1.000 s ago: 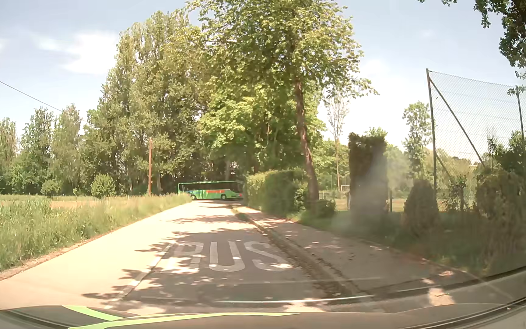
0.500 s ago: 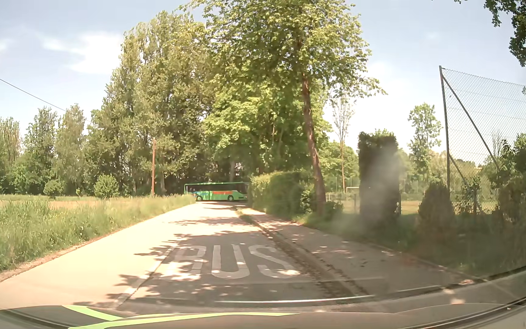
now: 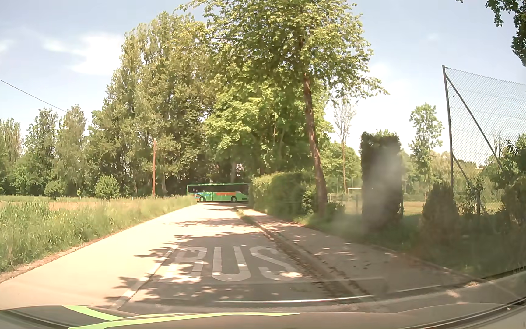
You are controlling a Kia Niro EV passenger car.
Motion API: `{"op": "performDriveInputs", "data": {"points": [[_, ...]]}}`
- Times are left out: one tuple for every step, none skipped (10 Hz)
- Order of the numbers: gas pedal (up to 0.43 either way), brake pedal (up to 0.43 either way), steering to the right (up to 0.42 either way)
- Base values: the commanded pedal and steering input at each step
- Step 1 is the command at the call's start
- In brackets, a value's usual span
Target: Follow the waypoints while adhering to traffic rules and regulations
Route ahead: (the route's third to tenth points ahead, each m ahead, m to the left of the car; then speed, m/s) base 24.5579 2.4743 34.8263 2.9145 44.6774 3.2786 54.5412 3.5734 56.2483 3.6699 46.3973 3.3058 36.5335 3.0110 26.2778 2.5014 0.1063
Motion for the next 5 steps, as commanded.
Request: {"op": "performDriveInputs", "data": {"points": [[0.000,0.226,-0.089],[0.000,0.232,-0.089],[0.000,0.256,-0.089],[0.000,0.274,-0.089],[0.000,0.287,-0.089]]}}
